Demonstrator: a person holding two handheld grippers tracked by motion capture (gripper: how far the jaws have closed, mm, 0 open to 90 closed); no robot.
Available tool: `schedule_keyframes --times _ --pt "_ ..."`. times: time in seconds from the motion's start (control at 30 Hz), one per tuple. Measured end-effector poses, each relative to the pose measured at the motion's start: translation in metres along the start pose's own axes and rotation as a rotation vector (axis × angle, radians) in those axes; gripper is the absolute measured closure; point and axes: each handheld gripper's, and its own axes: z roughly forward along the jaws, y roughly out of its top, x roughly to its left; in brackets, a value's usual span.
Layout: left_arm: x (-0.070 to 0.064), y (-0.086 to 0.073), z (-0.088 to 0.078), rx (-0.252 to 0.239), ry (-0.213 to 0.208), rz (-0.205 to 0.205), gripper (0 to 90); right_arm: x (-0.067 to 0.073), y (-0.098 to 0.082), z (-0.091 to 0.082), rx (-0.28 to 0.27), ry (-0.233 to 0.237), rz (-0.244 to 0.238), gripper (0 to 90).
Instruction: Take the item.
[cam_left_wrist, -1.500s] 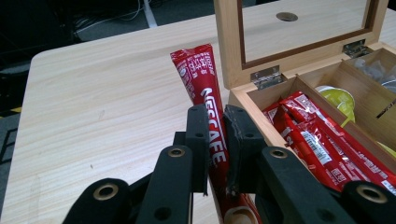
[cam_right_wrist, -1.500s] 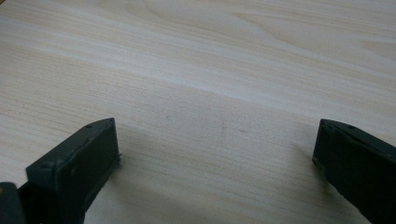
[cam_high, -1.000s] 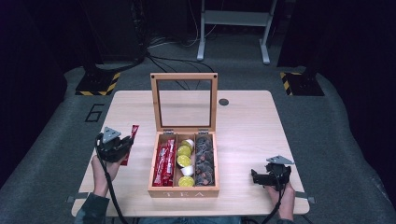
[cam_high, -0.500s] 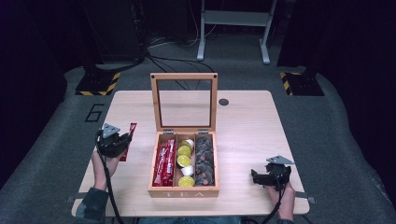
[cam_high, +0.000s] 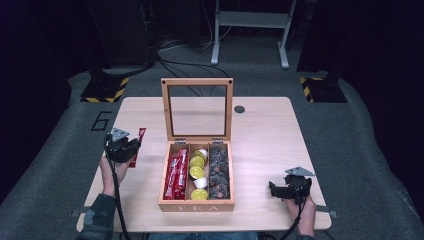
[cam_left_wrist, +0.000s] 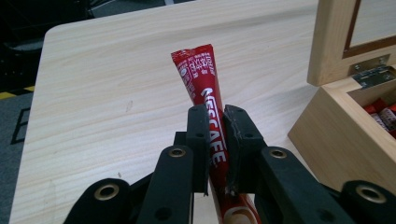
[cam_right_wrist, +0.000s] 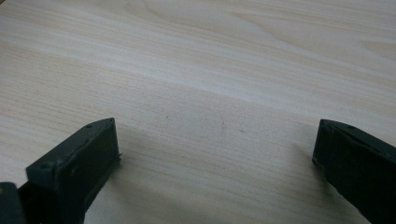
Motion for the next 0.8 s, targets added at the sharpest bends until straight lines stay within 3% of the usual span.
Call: schedule_keyframes --times 0.3,0.8 --pt "0.01 -0.005 0.016 0.016 0.014 -0.036 80.4 0.0 0.0 0.0 0.0 0.0 0.0 0.0" --pt "0.024 -0.007 0.036 0.055 0.024 -0.056 80.4 0.0 0.0 0.0 0.0 0.001 0.0 0.0"
